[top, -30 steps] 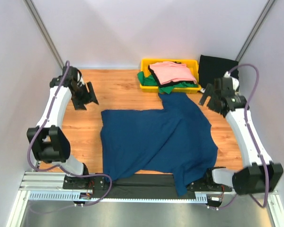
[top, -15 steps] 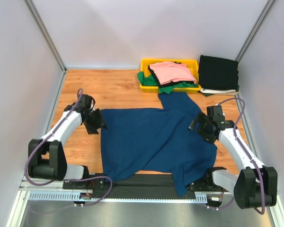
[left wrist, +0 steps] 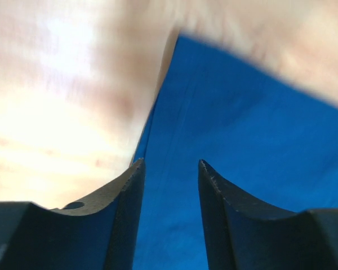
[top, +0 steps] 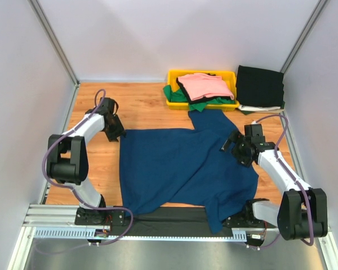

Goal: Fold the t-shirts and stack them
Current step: Flatten the tshirt out

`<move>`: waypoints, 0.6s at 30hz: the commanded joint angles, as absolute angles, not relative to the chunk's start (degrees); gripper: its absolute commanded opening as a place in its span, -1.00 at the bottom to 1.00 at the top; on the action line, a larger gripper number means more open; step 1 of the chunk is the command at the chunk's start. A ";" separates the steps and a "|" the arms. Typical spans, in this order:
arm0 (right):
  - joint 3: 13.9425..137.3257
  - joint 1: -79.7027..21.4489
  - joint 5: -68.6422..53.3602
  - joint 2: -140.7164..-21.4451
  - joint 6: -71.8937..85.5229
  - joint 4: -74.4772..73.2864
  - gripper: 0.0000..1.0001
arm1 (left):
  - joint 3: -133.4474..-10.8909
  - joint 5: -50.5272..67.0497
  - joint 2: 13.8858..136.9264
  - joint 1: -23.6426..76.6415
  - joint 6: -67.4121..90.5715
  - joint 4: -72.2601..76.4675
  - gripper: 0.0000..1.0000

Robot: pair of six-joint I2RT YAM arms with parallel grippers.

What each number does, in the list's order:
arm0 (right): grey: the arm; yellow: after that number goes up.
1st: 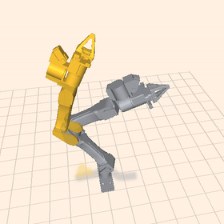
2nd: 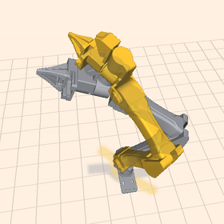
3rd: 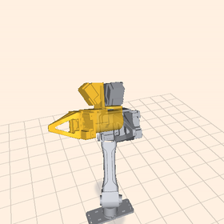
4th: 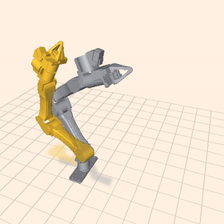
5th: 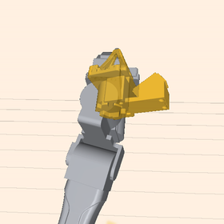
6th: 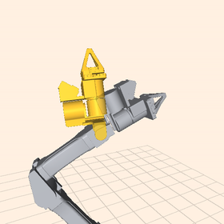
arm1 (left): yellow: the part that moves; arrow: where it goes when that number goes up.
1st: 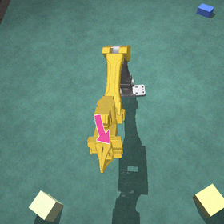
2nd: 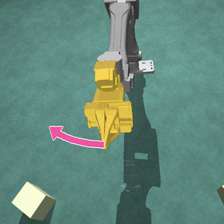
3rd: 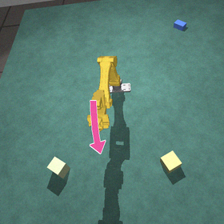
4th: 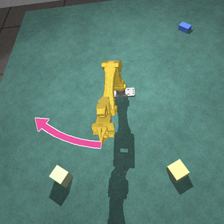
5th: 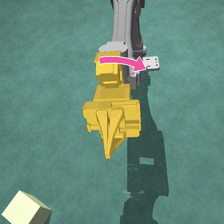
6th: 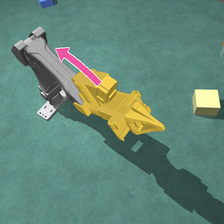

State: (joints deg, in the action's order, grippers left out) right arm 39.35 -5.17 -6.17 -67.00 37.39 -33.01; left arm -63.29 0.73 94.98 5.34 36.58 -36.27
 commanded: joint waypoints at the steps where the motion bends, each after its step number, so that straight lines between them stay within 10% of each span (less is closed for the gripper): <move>1: 38.94 -5.19 -6.68 -67.94 36.12 -29.27 1.00 | -68.98 -2.46 100.09 5.36 36.48 -34.10 -0.04; 18: 36.39 -5.27 -6.68 -75.58 34.63 -24.62 1.00 | -78.05 -7.91 111.00 5.10 35.07 -34.90 -0.13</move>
